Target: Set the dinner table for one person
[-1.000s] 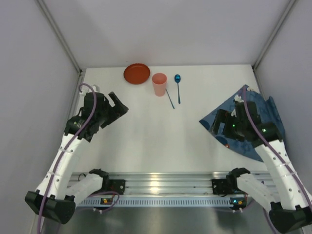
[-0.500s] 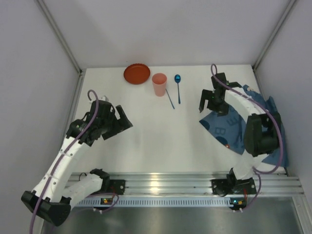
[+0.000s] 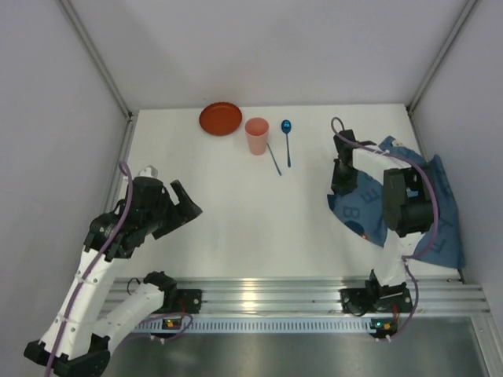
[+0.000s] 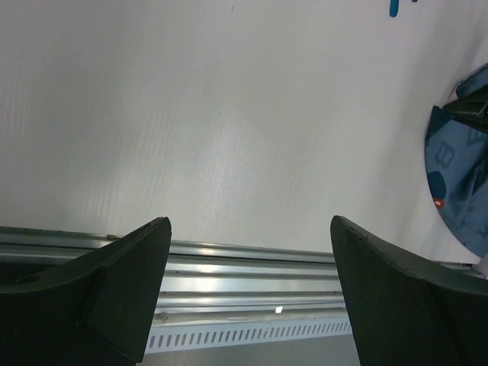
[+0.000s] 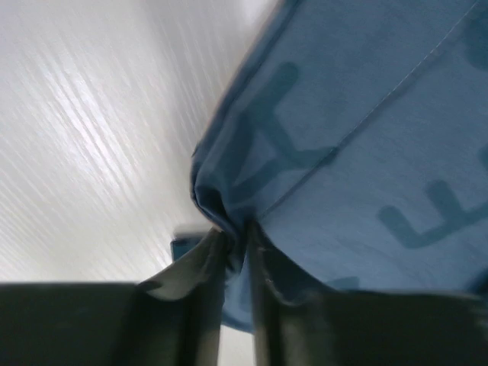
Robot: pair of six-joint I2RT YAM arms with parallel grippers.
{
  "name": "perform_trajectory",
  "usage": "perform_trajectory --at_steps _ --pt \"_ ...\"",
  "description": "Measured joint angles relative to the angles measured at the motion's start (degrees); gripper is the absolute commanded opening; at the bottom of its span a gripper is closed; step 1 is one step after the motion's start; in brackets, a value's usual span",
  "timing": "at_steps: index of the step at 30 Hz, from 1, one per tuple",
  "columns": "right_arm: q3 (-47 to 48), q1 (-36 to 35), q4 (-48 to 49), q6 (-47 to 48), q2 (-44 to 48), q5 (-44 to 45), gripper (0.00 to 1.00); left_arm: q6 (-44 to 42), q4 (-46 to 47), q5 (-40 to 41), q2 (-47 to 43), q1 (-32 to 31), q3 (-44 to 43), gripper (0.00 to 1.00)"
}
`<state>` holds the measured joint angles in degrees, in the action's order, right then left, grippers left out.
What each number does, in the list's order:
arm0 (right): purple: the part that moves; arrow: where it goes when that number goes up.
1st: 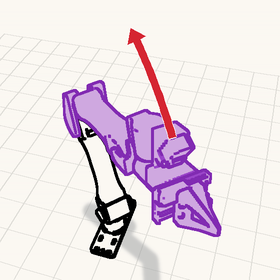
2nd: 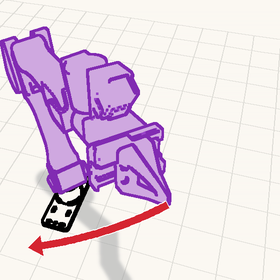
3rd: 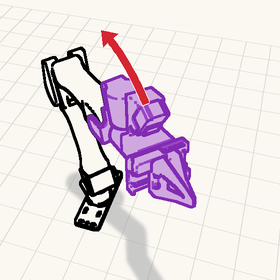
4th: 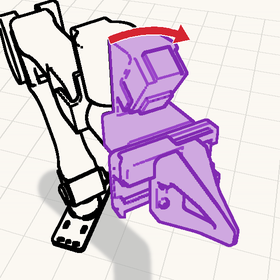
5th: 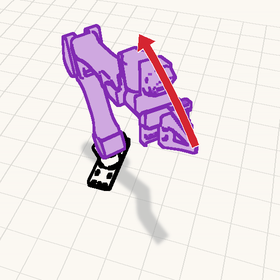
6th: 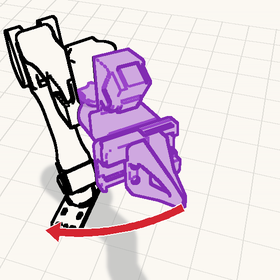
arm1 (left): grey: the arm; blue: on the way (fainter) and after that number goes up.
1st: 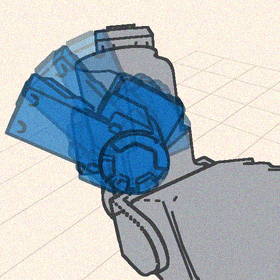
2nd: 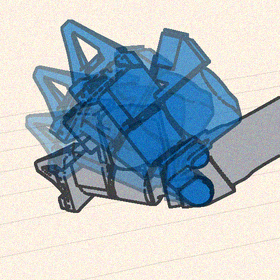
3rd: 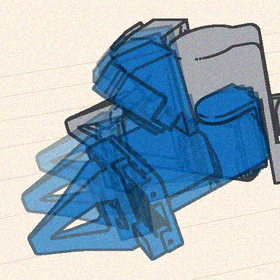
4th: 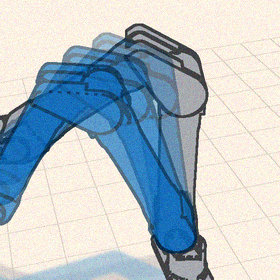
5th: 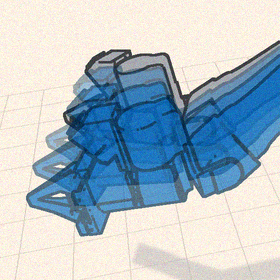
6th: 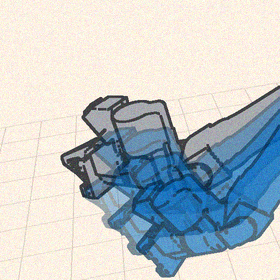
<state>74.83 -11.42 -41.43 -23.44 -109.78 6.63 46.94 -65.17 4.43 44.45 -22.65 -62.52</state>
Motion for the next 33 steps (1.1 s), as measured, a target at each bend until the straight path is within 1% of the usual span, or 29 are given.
perform_trajectory --at_steps 1,2,6,9,11,14,17,18,19,20,21,23,26,29,31,33 --pt "-1.2 0.0 0.7 0.1 0.8 0.3 0.02 0.1 -0.1 0.0 0.0 0.0 0.0 0.9" --pt "-2.6 -0.1 1.4 -0.1 1.7 0.9 0.0 0.2 -0.1 0.0 -0.1 0.0 0.0 0.9" --pt "-7.0 -1.4 5.1 -0.9 4.9 0.9 0.0 0.3 -0.1 0.0 0.2 0.0 0.0 0.9" --pt "-10.3 -5.7 5.4 -2.4 7.7 -0.8 0.0 0.0 0.0 0.0 1.5 0.0 0.0 0.9" --pt "-11.8 -10.6 4.1 -4.0 9.4 -3.2 0.0 -0.4 0.0 0.2 3.1 0.0 -0.2 0.89" --pt "-11.7 -21.7 0.8 -7.3 11.7 -5.9 0.0 -1.0 0.2 1.0 5.9 0.0 -0.9 0.89" --pt "-7.8 -34.1 -1.9 -11.0 14.2 -8.0 0.0 -1.7 0.5 1.9 8.1 0.0 -2.2 0.89" --pt "-6.2 -37.2 -1.7 -11.9 14.6 -8.5 0.21 -1.8 0.6 2.4 8.6 0.0 -2.7 0.89" --pt "-3.6 -41.1 -1.4 -13.0 14.8 -10.0 0.49 -1.9 0.6 2.8 8.8 0.0 -3.1 0.89" --pt "-1.7 -43.3 -0.6 -13.6 14.8 -11.0 0.64 -2.0 0.8 3.1 8.9 0.0 -3.3 0.89" --pt "0.2 -45.8 0.2 -13.8 14.6 -11.9 0.81 -2.1 0.9 3.4 8.9 0.0 -3.4 0.89" --pt "3.7 -48.9 1.6 -14.6 14.3 -14.0 1.0 -2.1 1.1 3.6 8.9 0.0 -3.4 0.89" --pt "5.4 -49.6 2.7 -14.7 14.5 -15.7 1.0 -2.1 1.3 3.6 9.0 0.0 -3.4 0.89" --pt "5.4 -49.1 0.1 -14.6 15.9 -14.4 1.0 -2.1 2.8 3.3 8.9 0.0 -2.7 0.89" --pt "5.0 -48.9 -2.5 -14.1 18.5 -12.3 1.0 -2.1 4.8 2.4 8.9 0.0 -0.9 0.89" --pt "3.0 -48.2 -4.7 -13.5 22.9 -10.3 1.0 -2.3 7.1 0.6 9.3 0.0 1.9 0.89"
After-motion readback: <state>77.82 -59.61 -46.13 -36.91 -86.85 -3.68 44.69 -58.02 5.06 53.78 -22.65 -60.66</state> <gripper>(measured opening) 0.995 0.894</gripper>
